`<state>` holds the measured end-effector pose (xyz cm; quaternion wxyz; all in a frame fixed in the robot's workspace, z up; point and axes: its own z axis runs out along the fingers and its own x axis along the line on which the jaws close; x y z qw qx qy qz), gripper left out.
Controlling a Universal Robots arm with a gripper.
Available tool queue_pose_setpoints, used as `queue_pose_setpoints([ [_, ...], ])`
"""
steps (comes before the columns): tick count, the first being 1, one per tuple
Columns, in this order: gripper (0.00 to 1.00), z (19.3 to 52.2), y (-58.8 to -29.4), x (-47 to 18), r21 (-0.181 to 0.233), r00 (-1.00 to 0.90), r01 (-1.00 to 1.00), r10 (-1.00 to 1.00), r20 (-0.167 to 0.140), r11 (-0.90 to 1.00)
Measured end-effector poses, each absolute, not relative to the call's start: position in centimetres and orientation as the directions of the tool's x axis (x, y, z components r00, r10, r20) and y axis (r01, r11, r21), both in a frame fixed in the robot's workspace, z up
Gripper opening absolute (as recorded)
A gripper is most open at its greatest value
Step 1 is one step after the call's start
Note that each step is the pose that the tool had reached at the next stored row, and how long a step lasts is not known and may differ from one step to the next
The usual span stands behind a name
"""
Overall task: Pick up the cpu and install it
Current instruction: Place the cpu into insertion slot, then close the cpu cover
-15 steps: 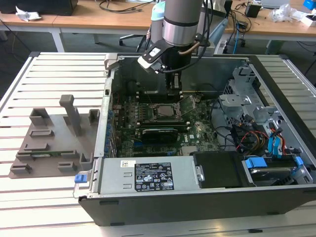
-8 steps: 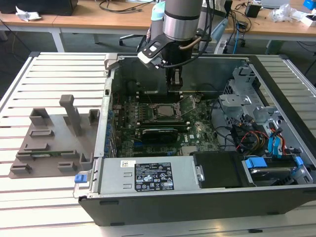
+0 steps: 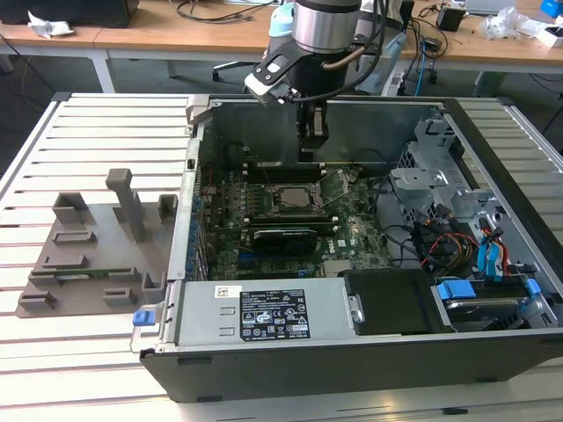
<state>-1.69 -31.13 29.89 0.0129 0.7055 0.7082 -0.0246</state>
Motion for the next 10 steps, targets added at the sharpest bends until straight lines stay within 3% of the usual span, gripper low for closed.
queue_pose_setpoints([
  [10, 0.11, 29.9, -31.12, -1.69, -0.017, -0.004, 1.0, 0.999, -0.053, 0.003],
])
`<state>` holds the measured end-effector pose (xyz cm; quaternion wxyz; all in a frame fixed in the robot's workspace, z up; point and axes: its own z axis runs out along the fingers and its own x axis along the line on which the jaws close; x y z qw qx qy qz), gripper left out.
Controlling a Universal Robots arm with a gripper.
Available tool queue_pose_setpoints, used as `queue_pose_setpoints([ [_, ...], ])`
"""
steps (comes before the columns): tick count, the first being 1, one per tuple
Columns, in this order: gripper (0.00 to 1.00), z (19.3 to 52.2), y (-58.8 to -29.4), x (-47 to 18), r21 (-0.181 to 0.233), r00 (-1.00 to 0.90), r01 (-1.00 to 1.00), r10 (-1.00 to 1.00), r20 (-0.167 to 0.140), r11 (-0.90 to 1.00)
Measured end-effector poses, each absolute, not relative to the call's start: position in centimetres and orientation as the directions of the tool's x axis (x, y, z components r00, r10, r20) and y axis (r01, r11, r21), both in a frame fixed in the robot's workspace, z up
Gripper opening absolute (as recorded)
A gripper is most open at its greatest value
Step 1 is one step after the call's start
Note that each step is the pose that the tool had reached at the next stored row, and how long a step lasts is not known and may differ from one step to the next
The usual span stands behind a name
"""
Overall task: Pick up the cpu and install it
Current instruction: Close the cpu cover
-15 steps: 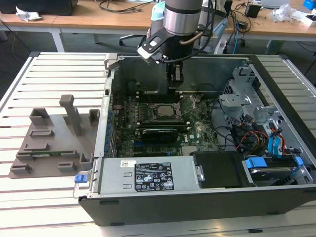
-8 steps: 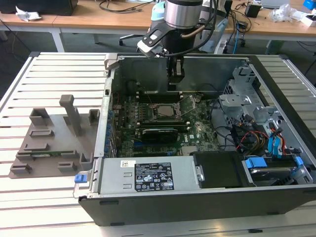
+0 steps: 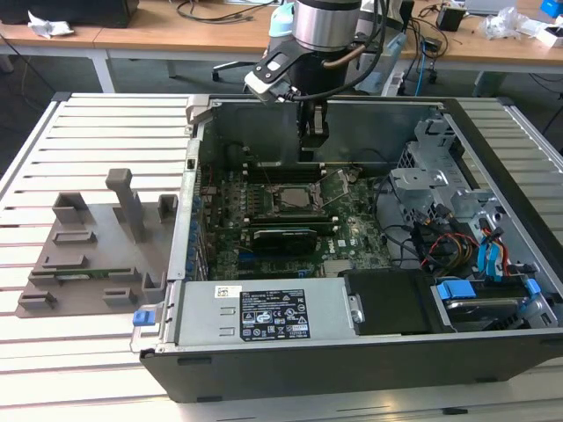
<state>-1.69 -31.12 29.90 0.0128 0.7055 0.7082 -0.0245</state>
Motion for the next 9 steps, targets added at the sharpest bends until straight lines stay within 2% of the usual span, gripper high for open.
queue_pose_setpoints([
  [9, 0.11, 29.9, -31.1, -0.5, -0.017, -0.005, 1.0, 0.999, -0.053, 0.004],
])
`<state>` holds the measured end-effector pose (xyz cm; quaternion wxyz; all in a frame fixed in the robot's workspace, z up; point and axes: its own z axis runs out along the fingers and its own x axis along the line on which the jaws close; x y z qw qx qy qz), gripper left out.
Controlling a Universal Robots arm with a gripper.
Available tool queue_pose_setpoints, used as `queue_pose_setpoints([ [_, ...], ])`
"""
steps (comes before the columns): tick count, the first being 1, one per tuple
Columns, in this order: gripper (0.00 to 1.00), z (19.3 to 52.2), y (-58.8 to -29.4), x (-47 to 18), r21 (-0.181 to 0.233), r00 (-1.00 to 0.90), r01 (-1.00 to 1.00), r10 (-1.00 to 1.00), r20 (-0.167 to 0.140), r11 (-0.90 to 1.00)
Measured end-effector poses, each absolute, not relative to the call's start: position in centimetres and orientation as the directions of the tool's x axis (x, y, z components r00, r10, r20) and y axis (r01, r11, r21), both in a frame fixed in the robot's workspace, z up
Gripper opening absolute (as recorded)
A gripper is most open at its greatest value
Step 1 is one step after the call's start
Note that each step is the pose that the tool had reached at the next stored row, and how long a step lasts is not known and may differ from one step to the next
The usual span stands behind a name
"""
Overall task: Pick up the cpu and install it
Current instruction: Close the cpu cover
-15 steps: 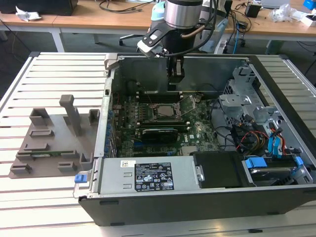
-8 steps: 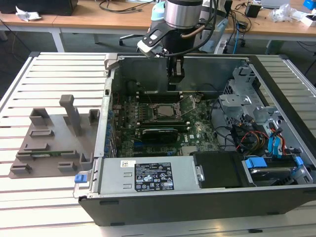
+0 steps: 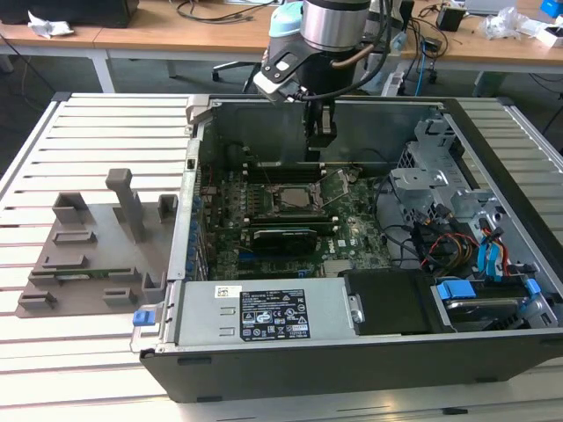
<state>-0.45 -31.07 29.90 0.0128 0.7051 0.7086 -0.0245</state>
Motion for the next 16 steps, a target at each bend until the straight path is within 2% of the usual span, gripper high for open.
queue_pose_setpoints([
  [16, 0.11, 29.9, -31.1, 4.1, -0.02, -0.006, 1.0, 0.999, -0.053, 0.004],
])
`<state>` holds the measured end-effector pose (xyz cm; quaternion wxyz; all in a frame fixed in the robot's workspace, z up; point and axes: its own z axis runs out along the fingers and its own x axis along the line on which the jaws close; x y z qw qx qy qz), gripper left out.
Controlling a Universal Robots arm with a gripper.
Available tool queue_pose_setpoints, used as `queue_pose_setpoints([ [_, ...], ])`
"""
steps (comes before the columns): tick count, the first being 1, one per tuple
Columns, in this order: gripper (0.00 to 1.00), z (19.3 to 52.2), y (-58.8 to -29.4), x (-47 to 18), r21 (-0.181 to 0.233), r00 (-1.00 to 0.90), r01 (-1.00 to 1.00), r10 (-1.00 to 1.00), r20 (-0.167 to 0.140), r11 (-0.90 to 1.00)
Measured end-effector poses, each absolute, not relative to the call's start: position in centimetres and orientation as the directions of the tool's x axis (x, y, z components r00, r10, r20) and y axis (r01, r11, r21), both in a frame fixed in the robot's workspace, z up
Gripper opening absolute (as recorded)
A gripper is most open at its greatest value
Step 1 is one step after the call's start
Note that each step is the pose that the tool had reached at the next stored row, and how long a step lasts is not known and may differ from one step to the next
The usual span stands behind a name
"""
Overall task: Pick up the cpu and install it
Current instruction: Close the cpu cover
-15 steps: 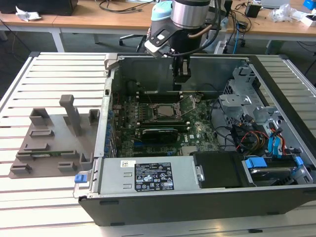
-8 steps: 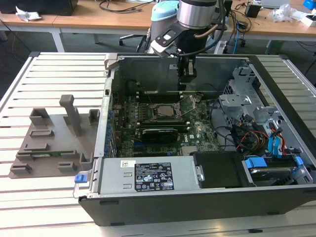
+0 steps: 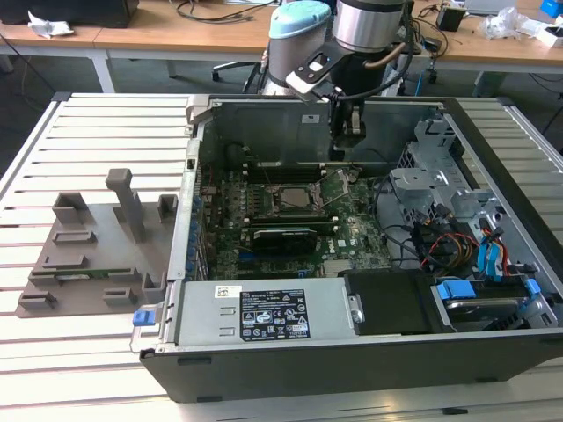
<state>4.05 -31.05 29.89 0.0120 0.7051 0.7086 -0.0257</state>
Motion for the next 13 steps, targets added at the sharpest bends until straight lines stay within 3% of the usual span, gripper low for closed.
queue_pose_setpoints([
  [13, 0.11, 28.0, -30.4, 7.0, -0.03, -0.009, 1.0, 0.999, -0.053, 0.007],
])
